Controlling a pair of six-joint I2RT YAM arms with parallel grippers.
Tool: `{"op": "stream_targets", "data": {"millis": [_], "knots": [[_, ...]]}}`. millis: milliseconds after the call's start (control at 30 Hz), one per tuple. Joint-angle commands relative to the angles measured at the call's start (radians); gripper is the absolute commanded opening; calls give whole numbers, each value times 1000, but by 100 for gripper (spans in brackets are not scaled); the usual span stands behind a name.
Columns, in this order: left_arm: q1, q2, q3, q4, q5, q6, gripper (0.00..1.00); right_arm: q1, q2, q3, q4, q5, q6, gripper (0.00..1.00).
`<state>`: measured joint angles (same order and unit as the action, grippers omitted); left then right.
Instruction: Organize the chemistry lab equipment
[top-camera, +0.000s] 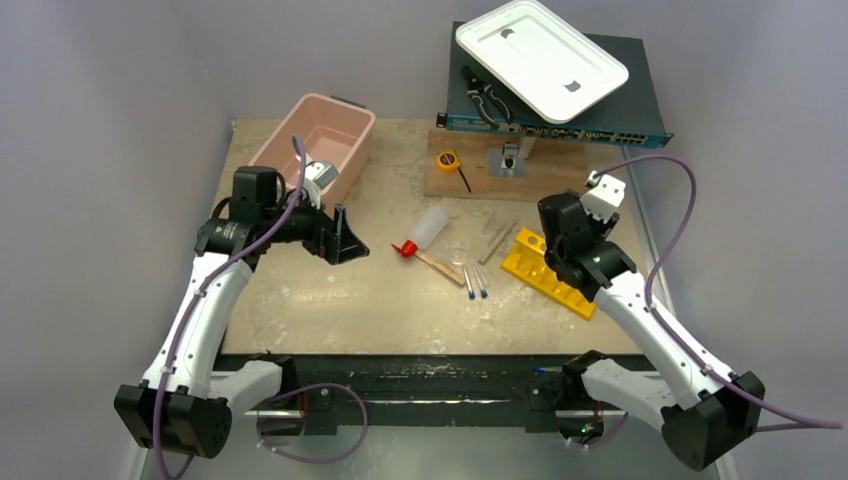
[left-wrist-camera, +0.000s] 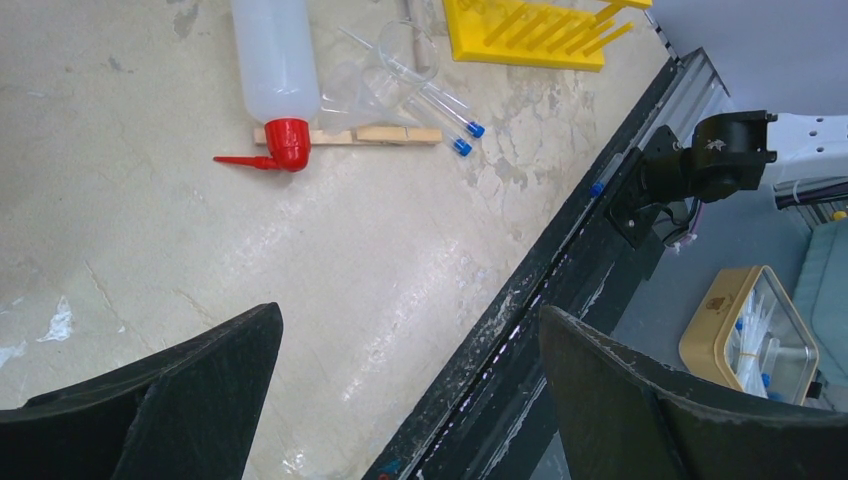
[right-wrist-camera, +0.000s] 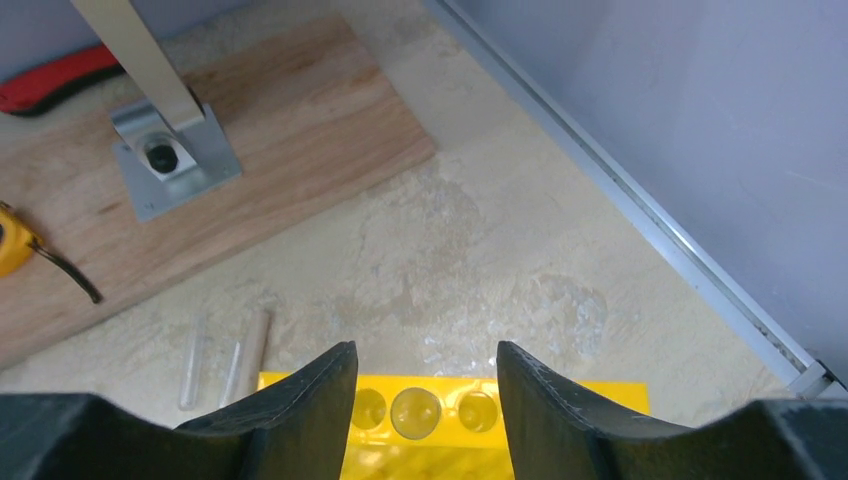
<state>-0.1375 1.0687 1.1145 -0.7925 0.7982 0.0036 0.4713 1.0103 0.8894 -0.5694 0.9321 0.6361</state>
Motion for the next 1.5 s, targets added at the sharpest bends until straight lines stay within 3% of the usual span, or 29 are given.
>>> {"op": "stream_targets", "data": {"millis": [0, 167, 333, 467, 667, 867, 1467], "knots": [[6, 9, 8, 22, 13, 6, 100, 18, -29, 118, -40, 16, 12, 54], [6, 11, 7, 23, 10, 5, 100, 193, 26, 223, -89, 84, 81, 55], [6, 14, 8, 25, 4, 7, 100, 333, 237, 321, -147, 54, 202, 52], [8, 12, 8, 13, -4, 20, 100, 333, 366, 320, -1, -78, 172, 47], [13, 8, 7, -11, -15, 60, 100, 311, 557, 358, 72, -107, 144, 43], [15, 8, 5, -16, -10, 68, 100, 200, 635, 314, 169, -208, 152, 43], [15, 23, 17, -35, -9, 84, 100, 135, 861, 332, 268, -199, 167, 34]]}}
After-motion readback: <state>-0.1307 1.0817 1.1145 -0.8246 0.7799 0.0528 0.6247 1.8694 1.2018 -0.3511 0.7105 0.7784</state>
